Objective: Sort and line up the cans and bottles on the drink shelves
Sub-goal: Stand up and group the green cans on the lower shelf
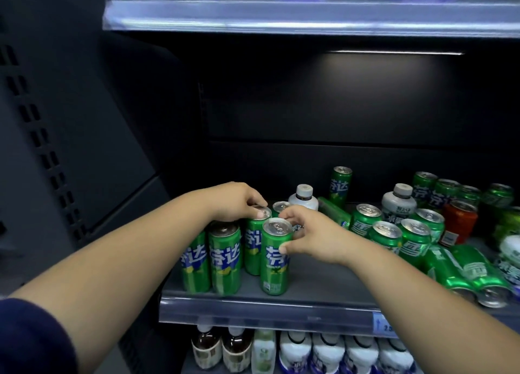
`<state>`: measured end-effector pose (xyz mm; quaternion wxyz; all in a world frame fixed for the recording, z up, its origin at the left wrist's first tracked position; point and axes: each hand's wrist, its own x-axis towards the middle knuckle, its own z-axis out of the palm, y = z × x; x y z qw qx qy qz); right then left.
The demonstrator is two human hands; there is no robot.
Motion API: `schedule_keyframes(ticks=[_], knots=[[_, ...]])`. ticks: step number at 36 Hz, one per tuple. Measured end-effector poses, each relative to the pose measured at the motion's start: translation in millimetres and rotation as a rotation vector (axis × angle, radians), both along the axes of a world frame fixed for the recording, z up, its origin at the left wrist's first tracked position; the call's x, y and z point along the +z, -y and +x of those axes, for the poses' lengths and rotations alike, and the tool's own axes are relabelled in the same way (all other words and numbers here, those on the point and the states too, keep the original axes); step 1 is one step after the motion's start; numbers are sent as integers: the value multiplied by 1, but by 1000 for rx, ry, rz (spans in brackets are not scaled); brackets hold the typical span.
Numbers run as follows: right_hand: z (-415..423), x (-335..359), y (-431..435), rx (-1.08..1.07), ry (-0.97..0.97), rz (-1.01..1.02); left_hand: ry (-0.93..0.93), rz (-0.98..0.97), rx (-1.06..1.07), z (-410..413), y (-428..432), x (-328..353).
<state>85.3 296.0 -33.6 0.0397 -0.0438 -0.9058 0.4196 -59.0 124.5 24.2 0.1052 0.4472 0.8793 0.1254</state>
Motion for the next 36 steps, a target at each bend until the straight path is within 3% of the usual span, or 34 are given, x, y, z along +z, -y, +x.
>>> schedule_keyframes(ticks=[8, 13, 18, 29, 36], knots=[[-5, -20, 29, -11, -105, -266, 39, 73, -5, -2, 2, -5], [-6, -40, 34, -98, -199, -212, -24, 56, 16, 2, 6, -7], [0, -62, 30, -84, -89, -212, -62, 67, 13, -1, 12, -17], [-5, -74, 56, -178, -137, -167, 17, 138, 34, -4, 20, -25], [-2, -86, 46, -163, -118, -270, 73, 155, 96, -10, 20, -32]])
